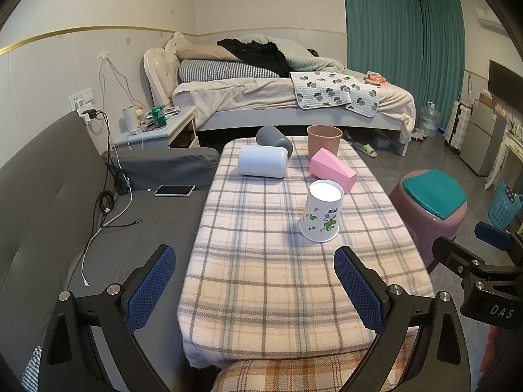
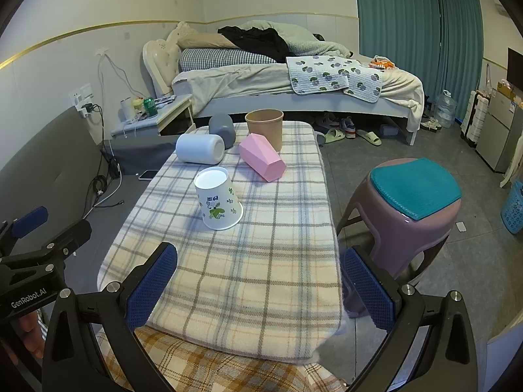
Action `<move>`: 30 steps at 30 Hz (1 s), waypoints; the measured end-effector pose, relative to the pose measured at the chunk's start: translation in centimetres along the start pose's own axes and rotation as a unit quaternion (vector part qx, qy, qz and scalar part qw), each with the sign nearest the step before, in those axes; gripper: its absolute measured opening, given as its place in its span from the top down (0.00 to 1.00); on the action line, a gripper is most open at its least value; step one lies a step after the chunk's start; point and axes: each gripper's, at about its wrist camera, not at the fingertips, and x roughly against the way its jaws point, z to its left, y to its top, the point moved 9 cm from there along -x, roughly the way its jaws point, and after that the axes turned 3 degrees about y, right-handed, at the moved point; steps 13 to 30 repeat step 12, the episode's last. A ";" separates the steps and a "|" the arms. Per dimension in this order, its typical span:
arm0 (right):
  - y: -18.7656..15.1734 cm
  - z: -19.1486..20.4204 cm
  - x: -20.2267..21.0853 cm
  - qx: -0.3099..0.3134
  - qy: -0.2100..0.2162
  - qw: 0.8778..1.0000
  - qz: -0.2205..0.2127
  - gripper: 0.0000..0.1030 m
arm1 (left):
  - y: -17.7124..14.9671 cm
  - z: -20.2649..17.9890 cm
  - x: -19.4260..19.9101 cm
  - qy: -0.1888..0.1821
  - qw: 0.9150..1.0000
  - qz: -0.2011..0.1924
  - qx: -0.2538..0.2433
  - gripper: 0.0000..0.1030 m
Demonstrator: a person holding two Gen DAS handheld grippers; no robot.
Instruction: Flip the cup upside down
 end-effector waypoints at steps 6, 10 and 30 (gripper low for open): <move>-0.1 0.0 0.0 0.000 0.000 1.000 0.000 0.00 | 0.0 -0.1 0.0 -0.001 1.000 0.001 0.000 0.03; -0.1 0.1 -0.1 0.000 0.001 1.000 0.002 0.00 | 0.1 0.0 0.0 0.000 1.000 -0.001 0.000 0.03; -0.2 0.1 -0.3 -0.001 0.001 1.000 0.004 0.00 | 0.1 -0.1 -0.1 -0.004 1.000 0.001 0.001 0.03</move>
